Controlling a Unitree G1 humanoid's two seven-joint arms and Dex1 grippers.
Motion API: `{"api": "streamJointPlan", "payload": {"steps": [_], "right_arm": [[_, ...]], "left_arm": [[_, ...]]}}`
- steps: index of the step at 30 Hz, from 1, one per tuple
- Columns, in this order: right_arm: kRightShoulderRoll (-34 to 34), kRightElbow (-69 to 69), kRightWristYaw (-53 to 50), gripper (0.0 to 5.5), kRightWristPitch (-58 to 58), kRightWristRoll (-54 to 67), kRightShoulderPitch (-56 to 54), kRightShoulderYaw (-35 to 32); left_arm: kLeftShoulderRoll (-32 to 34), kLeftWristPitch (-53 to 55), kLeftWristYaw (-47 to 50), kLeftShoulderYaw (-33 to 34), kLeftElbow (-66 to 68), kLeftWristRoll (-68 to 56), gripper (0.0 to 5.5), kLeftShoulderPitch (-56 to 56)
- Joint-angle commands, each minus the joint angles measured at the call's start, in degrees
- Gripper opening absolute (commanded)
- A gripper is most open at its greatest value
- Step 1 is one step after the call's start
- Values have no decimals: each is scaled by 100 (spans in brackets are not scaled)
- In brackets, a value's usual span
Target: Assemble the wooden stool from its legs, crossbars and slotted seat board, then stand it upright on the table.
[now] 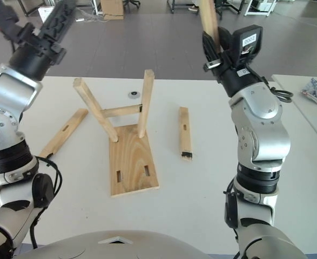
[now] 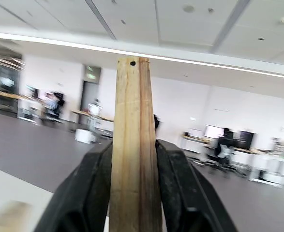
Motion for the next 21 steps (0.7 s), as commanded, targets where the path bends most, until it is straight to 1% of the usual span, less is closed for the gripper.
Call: {"api": "streamJointPlan", "payload": {"steps": [1,7,13,15,17,21], "right_arm": [[173,-315,137,132,183,428,-233,237],[274,-602,324,132,264,804,68,606],[447,-901,235,132,416,979,86,1002],[455,-965,213,132,463,1001,110,1058],[410,-934,212,132,454,993,131,1028],[353,-876,217,132,382,900,188,1022]], "left_arm": [[-279,207,73,-252,-18,-309,347,-250],[-561,384,41,-449,52,-725,347,-262],[-819,370,130,-682,52,-727,347,-263],[-896,266,175,-666,112,-643,321,-300],[-934,149,216,-644,178,-464,273,-285],[-994,12,268,-635,168,-343,207,-199]]}}
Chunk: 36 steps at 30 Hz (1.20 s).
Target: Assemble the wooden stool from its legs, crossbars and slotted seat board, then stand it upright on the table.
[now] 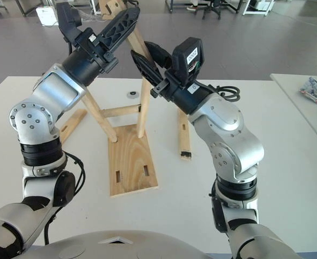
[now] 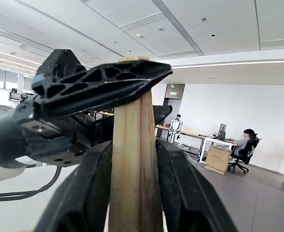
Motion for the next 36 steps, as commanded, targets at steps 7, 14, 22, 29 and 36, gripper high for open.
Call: {"api": "streamJointPlan", "payload": {"steps": [7,14,22,29,36], "right_arm": [[-44,46,24,132,-72,-173,88,78],[25,142,7,132,96,-35,16,-45],[461,508,-742,189,900,883,-179,-698],[349,586,-901,313,718,644,-133,-759],[475,691,-1337,313,376,399,-128,-1031]], "left_arm": [[-122,49,91,-14,-128,-21,94,56],[-92,63,108,46,-100,-79,55,6],[268,99,101,295,47,-20,53,-64],[1507,-317,-195,1158,808,489,40,-1025],[3441,-1712,-1620,1716,2307,2570,40,-112]]}}
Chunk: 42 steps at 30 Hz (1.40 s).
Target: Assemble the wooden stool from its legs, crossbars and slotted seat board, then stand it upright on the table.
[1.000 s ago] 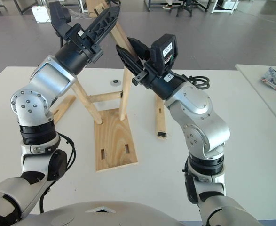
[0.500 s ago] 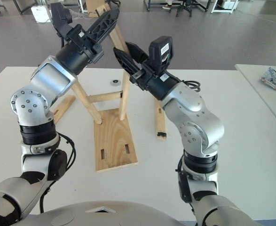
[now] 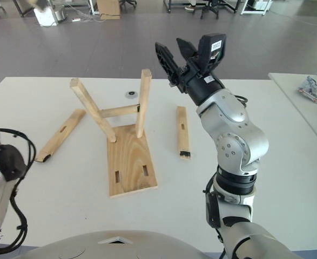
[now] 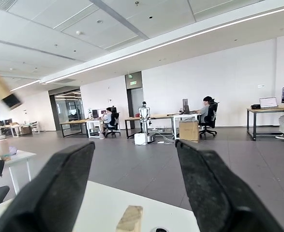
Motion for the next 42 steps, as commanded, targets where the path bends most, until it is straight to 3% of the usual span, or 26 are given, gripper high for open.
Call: {"api": "streamJointPlan", "payload": {"steps": [1,4,7,15,24,42], "right_arm": [[31,143,-193,313,-197,-172,-8,-154],[8,182,-223,313,-280,-240,-5,-197],[-64,283,-240,313,-363,-309,-43,-274],[-257,655,-179,313,-667,-555,-112,-559],[-304,696,-76,313,-744,-594,-66,-559],[-315,648,-41,313,-717,-644,-13,-489]], "left_arm": [[233,-915,-1023,-235,596,1066,40,1120],[-74,-1941,-1845,-453,1314,1704,40,1966],[-258,-2742,-2428,-753,2440,2270,40,2134],[-741,-4341,-2980,-1187,4055,3169,40,2152],[-831,-4453,-3453,-1104,4520,3181,40,2316],[-1072,-4401,-3264,-853,4225,3152,40,2643]]}}
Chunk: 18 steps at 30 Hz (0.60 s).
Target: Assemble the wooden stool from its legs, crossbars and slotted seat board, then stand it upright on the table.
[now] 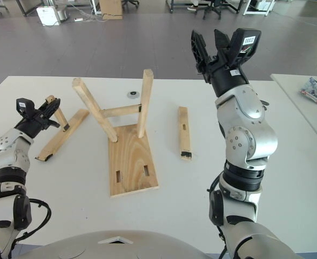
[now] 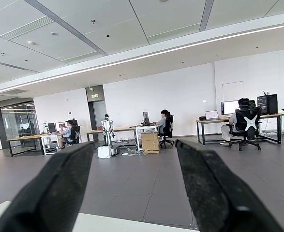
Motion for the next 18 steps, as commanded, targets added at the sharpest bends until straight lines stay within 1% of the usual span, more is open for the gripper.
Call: {"api": "streamJointPlan", "payload": {"steps": [1,5,8,13,15,18], "right_arm": [[-83,1,39,313,16,-32,1,26],[-77,3,42,313,8,-33,-13,28],[-50,-8,40,313,-15,-63,12,68],[2,-86,22,313,-16,-73,75,127],[2,-115,7,313,8,-69,89,123],[8,-126,-11,313,29,-62,89,129]], "left_arm": [[13,-108,68,111,321,29,40,118],[43,-268,106,185,880,109,40,236],[-96,-548,205,379,1444,29,40,391],[-628,-1297,291,490,1192,-94,40,1196],[-708,-1336,277,422,1128,-91,40,1394],[-695,-1165,-4,284,1017,-108,40,1495]]}}
